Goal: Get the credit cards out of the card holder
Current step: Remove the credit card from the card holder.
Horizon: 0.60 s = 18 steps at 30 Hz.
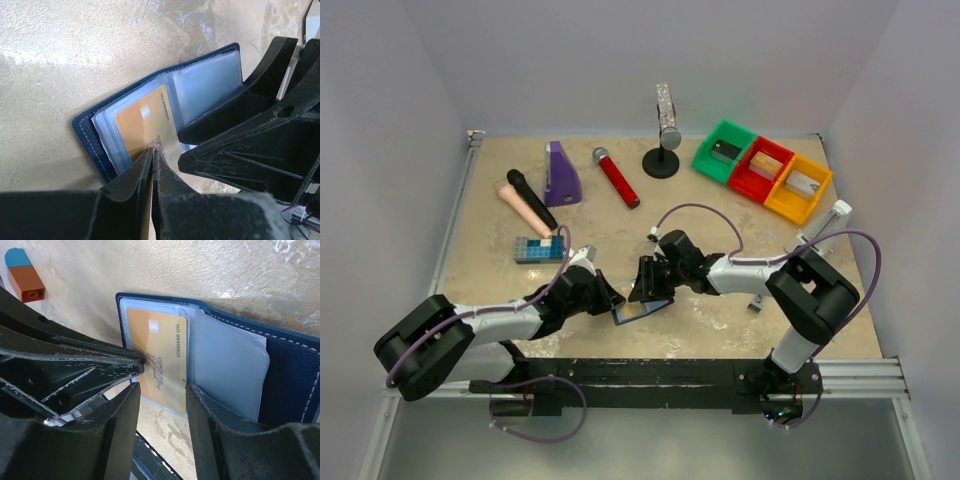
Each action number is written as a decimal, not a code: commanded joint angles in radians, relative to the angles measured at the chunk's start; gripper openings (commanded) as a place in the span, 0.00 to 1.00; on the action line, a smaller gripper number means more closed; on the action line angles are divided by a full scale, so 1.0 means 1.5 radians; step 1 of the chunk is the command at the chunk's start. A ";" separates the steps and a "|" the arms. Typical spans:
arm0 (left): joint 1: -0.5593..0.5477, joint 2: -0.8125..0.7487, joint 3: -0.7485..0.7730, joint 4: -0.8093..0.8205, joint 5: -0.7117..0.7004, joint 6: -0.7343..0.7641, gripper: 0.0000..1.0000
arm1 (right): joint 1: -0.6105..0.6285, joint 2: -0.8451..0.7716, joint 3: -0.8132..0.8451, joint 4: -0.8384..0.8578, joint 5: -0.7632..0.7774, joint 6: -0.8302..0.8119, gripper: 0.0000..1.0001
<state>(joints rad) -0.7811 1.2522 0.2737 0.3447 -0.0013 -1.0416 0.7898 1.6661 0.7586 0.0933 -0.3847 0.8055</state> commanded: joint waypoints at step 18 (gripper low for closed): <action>0.001 -0.007 -0.061 -0.029 -0.046 -0.006 0.09 | -0.003 -0.029 -0.039 0.031 0.041 0.010 0.55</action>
<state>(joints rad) -0.7811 1.2339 0.2268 0.4038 -0.0162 -1.0641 0.7898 1.6424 0.7193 0.1471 -0.3775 0.8276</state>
